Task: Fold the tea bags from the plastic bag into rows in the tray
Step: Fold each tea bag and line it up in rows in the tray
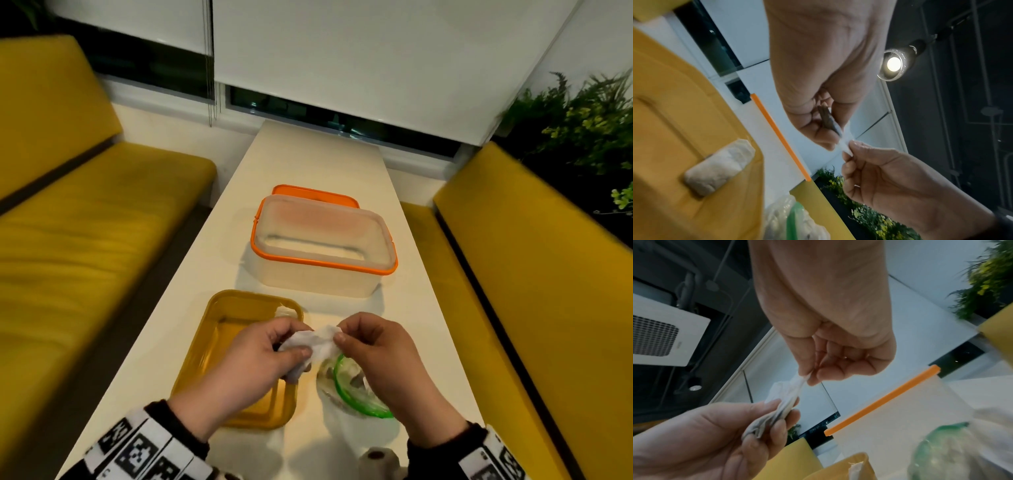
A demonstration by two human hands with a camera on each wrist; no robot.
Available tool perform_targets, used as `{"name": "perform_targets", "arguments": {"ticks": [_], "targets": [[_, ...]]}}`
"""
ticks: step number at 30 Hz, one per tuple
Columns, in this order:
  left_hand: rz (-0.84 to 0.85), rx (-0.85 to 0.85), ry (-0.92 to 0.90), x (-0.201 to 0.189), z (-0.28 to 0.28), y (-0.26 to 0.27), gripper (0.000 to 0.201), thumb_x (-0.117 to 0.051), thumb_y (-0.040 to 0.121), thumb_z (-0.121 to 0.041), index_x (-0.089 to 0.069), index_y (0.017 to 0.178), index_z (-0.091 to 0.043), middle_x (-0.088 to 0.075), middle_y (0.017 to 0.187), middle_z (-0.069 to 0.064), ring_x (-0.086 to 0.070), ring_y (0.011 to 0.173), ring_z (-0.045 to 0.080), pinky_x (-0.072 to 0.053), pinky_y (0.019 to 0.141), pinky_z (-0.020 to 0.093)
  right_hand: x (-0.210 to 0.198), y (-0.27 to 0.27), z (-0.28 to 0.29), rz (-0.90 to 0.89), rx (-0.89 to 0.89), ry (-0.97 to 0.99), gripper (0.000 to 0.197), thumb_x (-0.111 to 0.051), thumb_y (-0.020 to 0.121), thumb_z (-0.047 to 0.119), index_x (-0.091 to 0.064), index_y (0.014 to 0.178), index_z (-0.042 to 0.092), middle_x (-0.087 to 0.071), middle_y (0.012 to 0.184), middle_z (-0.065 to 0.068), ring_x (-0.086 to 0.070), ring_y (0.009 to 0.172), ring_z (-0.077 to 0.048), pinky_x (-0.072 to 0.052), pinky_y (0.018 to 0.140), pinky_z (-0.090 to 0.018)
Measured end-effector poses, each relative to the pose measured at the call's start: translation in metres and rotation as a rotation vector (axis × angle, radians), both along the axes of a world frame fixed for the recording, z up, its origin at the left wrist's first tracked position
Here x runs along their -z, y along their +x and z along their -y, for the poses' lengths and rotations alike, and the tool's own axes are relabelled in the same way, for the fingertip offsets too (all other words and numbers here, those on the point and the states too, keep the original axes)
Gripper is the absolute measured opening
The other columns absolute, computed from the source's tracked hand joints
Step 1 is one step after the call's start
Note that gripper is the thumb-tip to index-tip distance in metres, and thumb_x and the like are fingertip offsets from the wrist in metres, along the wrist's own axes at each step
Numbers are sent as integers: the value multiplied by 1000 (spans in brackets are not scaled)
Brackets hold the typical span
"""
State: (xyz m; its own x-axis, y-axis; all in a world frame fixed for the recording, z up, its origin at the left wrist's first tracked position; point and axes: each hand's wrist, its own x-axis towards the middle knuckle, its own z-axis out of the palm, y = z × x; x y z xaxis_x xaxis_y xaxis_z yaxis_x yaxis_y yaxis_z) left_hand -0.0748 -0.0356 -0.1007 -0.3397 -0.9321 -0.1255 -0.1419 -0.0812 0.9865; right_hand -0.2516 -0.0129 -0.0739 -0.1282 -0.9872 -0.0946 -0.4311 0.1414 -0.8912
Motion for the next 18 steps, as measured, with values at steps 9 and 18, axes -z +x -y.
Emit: {"name": "perform_targets", "arguments": {"ticks": [9,18], "targets": [[-77,-417,66,25,7,61,12,-57,91,-23,-65,99,-28,-71,87,0,-68,85,20,-57,81,40,-3,40,46,-489,-211,-112,12,-59,90,16,-68,92,24,-64,84,7,-57,80,-7,-44,71,-13],[-56,-425,107,37,-6,72,15,-57,91,-25,-64,105,-27,-71,91,-2,-68,87,19,-56,83,40,31,74,74,-1110,-501,124,17,-51,93,19,-61,106,24,-63,101,-1,-54,99,-23,-30,91,-38]]}}
